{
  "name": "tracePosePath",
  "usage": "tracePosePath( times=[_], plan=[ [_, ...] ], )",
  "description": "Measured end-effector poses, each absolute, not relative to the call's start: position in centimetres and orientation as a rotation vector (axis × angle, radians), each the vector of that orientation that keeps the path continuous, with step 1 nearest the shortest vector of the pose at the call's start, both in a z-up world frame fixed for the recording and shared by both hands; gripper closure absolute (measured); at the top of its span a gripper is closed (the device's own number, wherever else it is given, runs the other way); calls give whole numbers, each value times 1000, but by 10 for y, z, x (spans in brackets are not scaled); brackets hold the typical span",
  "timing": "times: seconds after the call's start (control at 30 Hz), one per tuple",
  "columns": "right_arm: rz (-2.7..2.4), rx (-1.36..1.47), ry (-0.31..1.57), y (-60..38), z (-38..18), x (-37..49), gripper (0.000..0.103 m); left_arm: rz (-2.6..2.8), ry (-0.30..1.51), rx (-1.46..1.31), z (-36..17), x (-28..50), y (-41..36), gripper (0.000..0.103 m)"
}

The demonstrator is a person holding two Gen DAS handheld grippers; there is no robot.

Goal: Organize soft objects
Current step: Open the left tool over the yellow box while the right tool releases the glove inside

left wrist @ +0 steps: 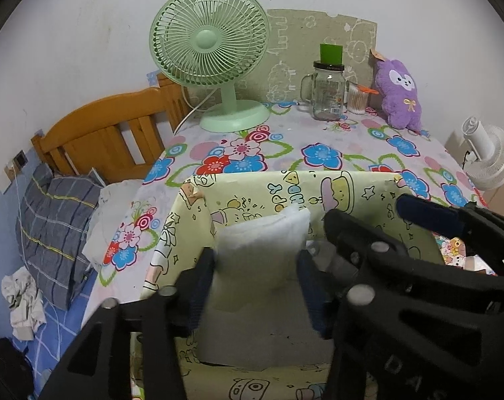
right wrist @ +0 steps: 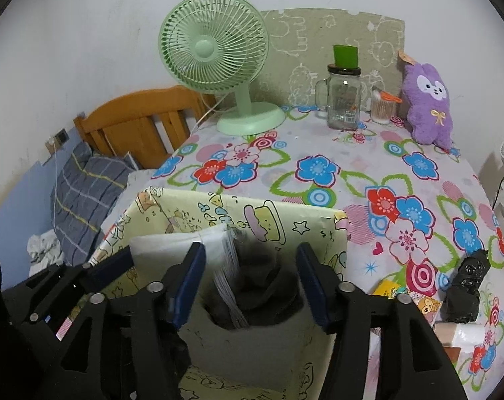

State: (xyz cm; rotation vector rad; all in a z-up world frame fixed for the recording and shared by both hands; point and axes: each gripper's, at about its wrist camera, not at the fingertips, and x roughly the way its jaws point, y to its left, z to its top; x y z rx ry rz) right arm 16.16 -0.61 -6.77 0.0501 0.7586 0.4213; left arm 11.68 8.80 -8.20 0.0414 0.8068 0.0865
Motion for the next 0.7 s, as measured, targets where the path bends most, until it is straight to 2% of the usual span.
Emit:
tracePosePath(
  times=[0.1,0.33,0.7],
  plan=[
    [402,32,724,-9,-65,158,19,72,798,32,-79,116,86,34],
    [380,-1,707,-15,-59,152,18,41,778,33,-71,112,78,18],
    [346,20,649,-40,-42,135,13,17,727,72,-52,100,55,13]
  ],
)
